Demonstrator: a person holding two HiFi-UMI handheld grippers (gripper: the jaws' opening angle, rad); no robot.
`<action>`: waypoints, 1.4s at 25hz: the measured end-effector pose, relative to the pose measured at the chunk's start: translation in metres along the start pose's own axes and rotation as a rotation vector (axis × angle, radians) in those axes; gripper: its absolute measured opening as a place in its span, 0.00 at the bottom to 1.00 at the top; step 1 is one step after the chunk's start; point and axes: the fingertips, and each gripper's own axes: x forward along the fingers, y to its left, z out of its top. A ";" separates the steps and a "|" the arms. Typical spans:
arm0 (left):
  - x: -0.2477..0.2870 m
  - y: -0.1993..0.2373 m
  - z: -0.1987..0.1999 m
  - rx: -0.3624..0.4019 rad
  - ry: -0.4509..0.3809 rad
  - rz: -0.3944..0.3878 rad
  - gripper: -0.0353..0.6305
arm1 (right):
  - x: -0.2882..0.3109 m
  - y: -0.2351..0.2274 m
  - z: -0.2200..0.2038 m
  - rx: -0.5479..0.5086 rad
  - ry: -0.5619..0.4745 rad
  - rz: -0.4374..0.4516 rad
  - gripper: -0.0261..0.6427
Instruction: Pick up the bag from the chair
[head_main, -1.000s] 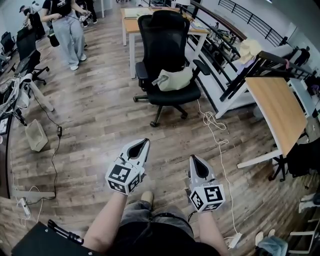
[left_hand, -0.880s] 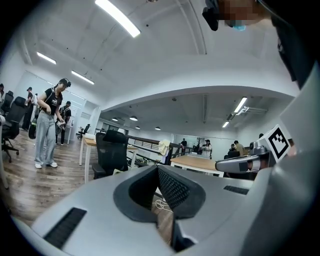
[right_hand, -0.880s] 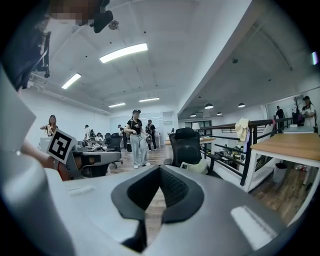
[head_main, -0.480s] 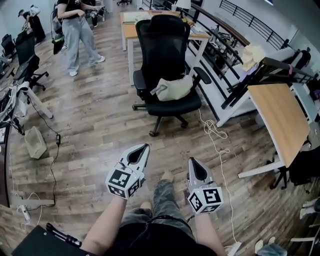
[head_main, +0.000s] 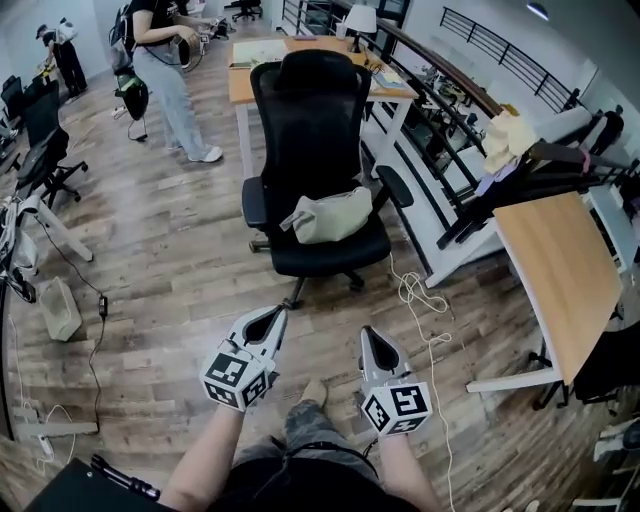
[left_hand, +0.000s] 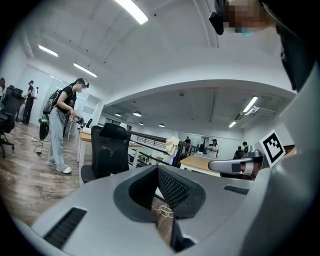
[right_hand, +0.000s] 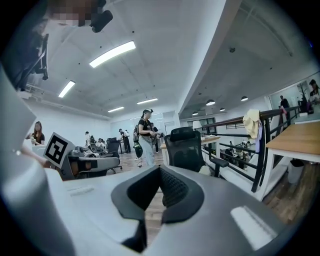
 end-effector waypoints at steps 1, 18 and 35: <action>0.012 0.001 0.000 0.001 0.008 -0.002 0.05 | 0.008 -0.010 0.002 0.004 0.003 0.001 0.05; 0.136 0.005 0.000 -0.004 0.035 0.013 0.05 | 0.089 -0.091 0.009 0.000 0.040 0.114 0.05; 0.238 0.045 -0.012 -0.025 0.093 0.018 0.05 | 0.185 -0.138 0.016 -0.033 0.059 0.192 0.05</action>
